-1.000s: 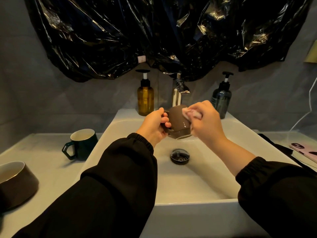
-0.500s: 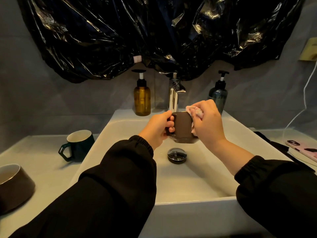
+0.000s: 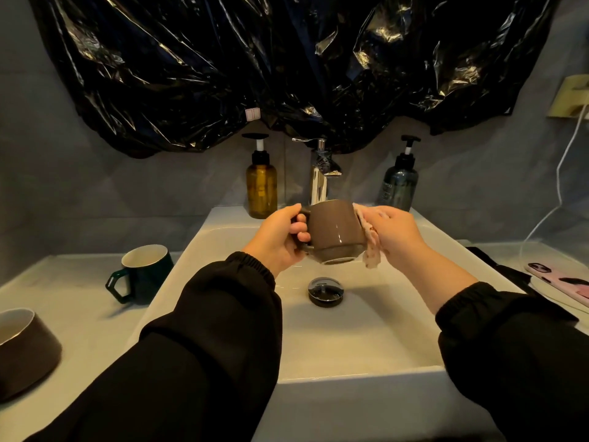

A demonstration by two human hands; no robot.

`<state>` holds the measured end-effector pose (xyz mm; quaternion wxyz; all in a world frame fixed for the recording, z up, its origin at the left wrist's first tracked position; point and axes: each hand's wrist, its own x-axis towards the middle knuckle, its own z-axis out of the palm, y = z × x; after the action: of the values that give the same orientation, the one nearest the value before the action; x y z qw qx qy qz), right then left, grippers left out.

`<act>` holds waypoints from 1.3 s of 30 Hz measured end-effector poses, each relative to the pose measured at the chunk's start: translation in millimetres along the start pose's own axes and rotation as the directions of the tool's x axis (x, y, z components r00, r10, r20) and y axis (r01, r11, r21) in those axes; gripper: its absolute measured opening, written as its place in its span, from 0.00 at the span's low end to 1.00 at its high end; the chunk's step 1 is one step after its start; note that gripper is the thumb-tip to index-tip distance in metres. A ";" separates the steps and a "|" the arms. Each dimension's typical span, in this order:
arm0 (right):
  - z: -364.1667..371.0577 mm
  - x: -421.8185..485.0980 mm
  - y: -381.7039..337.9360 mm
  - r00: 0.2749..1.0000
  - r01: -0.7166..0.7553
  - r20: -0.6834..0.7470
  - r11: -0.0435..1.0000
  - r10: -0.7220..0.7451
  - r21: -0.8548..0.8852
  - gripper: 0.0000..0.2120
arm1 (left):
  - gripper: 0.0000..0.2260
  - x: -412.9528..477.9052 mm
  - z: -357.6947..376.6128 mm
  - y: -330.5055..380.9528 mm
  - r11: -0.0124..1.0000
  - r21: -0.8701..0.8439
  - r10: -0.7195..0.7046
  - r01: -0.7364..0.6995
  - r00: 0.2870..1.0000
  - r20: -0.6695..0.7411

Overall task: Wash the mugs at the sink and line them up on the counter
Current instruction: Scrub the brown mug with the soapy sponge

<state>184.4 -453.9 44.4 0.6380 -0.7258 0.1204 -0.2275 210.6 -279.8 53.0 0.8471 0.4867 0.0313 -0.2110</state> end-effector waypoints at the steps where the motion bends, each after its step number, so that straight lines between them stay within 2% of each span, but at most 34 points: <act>1: -0.8 0.3 -0.9 0.999 -0.045 0.012 0.999 0.045 0.020 0.08 | 0.17 -1.2 0.0 0.6 0.996 -0.059 -0.062 0.062 0.998 -0.008; 3: 2.4 0.7 -4.3 0.996 -0.089 0.004 0.996 0.088 0.028 0.12 | 0.18 -3.8 1.6 -1.2 0.985 -0.114 -0.132 0.129 0.991 -0.020; 5: 9.6 -0.1 -8.7 0.984 -0.173 0.046 0.980 0.170 0.095 0.11 | 0.18 -5.0 3.9 -3.1 0.982 -0.119 -0.152 0.146 0.987 -0.044; 6: 13.2 -2.6 -12.1 0.979 -0.190 0.080 0.981 0.185 0.050 0.11 | 0.18 -5.1 4.6 -3.5 0.982 -0.123 -0.154 0.146 0.986 -0.059; 7: 15.7 -3.9 -14.4 0.983 -0.133 0.121 0.989 0.140 -0.063 0.11 | 0.18 -5.6 5.1 -3.4 0.982 -0.127 -0.152 0.142 0.986 -0.074; 9: 19.8 -6.6 -11.5 0.975 0.154 0.195 0.958 -0.107 -0.243 0.13 | 0.17 -5.9 4.9 -3.1 0.983 -0.136 -0.136 0.121 0.986 -0.101; 10: 20.1 -8.8 -8.7 0.939 0.316 0.227 0.907 -0.258 -0.278 0.14 | 0.17 -5.7 4.5 -2.8 0.983 -0.145 -0.128 0.111 0.986 -0.110; 12: 19.9 -13.1 -3.5 0.853 0.520 0.275 0.768 -0.444 -0.374 0.14 | 0.16 -4.6 3.3 -2.4 0.982 -0.160 -0.117 0.097 0.986 -0.121; 16: 25.4 -24.6 4.4 0.623 0.777 0.471 0.425 -0.625 -0.464 0.16 | 0.16 -3.2 0.2 -0.8 0.988 -0.139 -0.090 0.072 0.988 -0.127; 17: 25.7 -24.0 5.4 0.595 0.797 0.482 0.393 -0.643 -0.460 0.15 | 0.16 -3.5 -0.6 0.2 0.989 -0.132 -0.085 0.067 0.988 -0.129; 18: 25.4 -22.4 6.0 0.609 0.786 0.447 0.422 -0.655 -0.451 0.14 | 0.16 -4.1 -1.0 1.0 0.991 -0.122 -0.078 0.062 0.989 -0.129; 20: 21.2 -16.2 4.7 0.754 0.651 0.268 0.626 -0.600 -0.430 0.10 | 0.16 -5.4 -0.2 1.9 0.994 -0.094 -0.068 0.057 0.991 -0.118; 22: 14.6 -9.8 2.8 0.886 0.454 0.126 0.777 -0.447 -0.436 0.12 | 0.15 -6.4 2.1 1.3 0.995 -0.083 -0.068 0.061 0.993 -0.093; 23: 11.7 -7.9 3.1 0.916 0.390 0.096 0.805 -0.391 -0.447 0.13 | 0.15 -6.8 3.1 1.2 0.995 -0.080 -0.065 0.059 0.995 -0.080; 25: 8.7 -7.7 3.5 0.922 0.373 0.076 0.813 -0.381 -0.448 0.15 | 0.16 -7.3 4.5 1.8 0.996 -0.076 -0.054 0.049 0.997 -0.062; 28: 14.9 -16.5 -1.4 0.835 0.531 0.107 0.738 -0.540 -0.416 0.15 | 0.17 -7.6 4.8 3.6 0.994 -0.103 -0.037 0.031 0.997 -0.061; 29: 18.5 -20.6 -2.5 0.785 0.599 0.146 0.675 -0.602 -0.431 0.16 | 0.17 -7.7 4.4 4.0 0.993 -0.112 -0.033 0.027 0.998 -0.059; 32: 25.5 -30.9 -1.7 0.587 0.772 0.314 0.398 -0.746 -0.496 0.17 | 0.15 -8.4 4.1 3.5 0.993 -0.112 -0.040 0.034 0.998 -0.043; 33: 25.5 -29.4 -1.1 0.551 0.795 0.337 0.356 -0.764 -0.492 0.17 | 0.15 -8.9 4.3 3.5 0.993 -0.110 -0.038 0.033 0.998 -0.040; 34: 25.3 -27.0 -1.6 0.562 0.791 0.318 0.383 -0.764 -0.476 0.17 | 0.15 -9.3 4.6 3.8 0.993 -0.111 -0.033 0.029 0.999 -0.039; 35: 24.1 -20.9 -0.1 0.635 0.748 0.256 0.496 -0.729 -0.441 0.16 | 0.16 -9.7 4.3 4.5 0.993 -0.115 -0.031 0.025 0.999 -0.044; 36: 20.4 -13.4 0.4 0.759 0.638 0.165 0.670 -0.630 -0.380 0.15 | 0.17 -10.0 4.0 5.5 0.991 -0.131 -0.037 0.030 0.998 -0.047; 37: 15.2 -7.3 -1.8 0.890 0.453 0.071 0.852 -0.451 -0.263 0.14 | 0.17 -10.1 3.5 6.4 0.985 -0.169 -0.054 0.046 0.998 -0.045; 38: 8.6 -0.9 -2.5 0.969 0.244 -0.001 0.963 -0.245 -0.112 0.13 | 0.18 -10.2 2.9 7.4 0.971 -0.230 -0.077 0.066 0.996 -0.038; 39: 2.4 3.3 -2.2 0.994 0.096 -0.054 0.995 -0.096 -0.003 0.12 | 0.18 -10.7 2.0 8.4 0.950 -0.299 -0.100 0.086 0.994 -0.032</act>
<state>188.2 -453.0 46.9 0.6228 -0.7243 0.1028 -0.2775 203.8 -274.3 63.6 0.8987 0.3567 0.1055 -0.2322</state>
